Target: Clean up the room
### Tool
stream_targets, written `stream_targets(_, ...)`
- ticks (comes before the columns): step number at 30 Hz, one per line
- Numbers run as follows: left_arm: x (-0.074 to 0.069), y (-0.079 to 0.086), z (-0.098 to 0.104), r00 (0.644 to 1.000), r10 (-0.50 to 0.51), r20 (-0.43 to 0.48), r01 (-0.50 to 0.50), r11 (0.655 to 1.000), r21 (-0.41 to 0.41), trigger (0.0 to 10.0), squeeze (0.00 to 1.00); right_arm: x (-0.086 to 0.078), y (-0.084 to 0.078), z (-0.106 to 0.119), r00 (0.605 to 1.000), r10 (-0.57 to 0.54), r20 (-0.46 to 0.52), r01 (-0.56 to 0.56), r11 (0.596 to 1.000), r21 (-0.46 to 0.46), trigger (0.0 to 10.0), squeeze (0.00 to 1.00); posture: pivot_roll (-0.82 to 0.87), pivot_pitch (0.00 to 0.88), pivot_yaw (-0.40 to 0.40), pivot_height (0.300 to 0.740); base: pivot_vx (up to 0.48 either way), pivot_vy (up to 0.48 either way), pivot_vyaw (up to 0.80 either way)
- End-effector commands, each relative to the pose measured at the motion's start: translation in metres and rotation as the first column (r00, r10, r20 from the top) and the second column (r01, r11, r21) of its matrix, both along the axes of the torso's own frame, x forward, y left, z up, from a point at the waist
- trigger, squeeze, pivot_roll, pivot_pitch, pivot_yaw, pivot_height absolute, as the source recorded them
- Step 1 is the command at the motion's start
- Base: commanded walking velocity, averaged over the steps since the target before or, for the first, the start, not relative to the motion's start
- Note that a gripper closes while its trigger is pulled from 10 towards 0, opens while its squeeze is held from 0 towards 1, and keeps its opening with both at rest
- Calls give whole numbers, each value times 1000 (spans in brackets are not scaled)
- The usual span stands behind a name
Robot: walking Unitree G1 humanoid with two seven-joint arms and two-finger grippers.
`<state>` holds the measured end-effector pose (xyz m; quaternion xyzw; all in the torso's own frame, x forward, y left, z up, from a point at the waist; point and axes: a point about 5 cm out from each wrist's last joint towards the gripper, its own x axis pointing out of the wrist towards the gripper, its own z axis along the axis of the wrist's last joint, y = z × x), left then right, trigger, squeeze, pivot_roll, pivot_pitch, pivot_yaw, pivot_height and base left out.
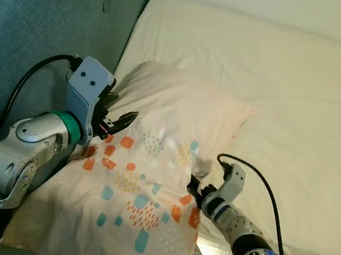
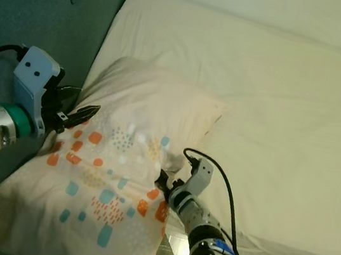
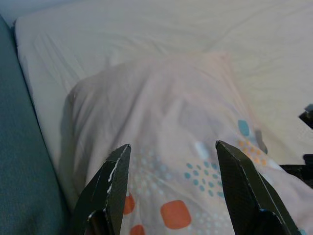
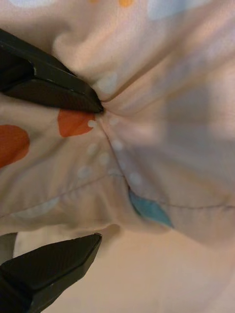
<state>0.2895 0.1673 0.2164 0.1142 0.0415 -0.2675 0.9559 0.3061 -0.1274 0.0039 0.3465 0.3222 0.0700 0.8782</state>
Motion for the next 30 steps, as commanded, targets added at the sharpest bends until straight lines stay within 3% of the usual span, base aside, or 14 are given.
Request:
stream_targets(1,-3,2,1,1000,4,-4,-4,1000,5,10000,0,-11,7,-10,998,40,-50,-38,999,36,3412,0,148,325,51,740,0,0,0)
stream_targets(2,-4,3,2,1000,7,-4,-7,1000,5,10000,0,-9,7,-9,998,47,-42,-45,998,36,0,0,148,325,51,740,0,0,0)
stream_targets(7,-6,6,5,1000,13,-6,-13,1000,7,10000,0,-2,6,-1,996,88,-1,-88,995,38,0,0,164,336,58,740,0,0,0)
stream_targets(17,-7,8,13,1000,17,-2,-17,1000,3,10000,0,7,14,12,994,84,67,-93,984,154,0,0,188,348,66,740,0,0,0)
stream_targets(24,-6,7,14,1000,18,-1,-18,1000,1,10000,0,6,11,10,995,77,58,-84,989,123,0,0,185,346,65,740,0,0,0)
stream_targets(30,-5,6,15,1000,19,2,-19,1000,-6,10000,0,26,0,32,979,8,205,-20,998,56,0,0,176,343,63,740,0,0,0)
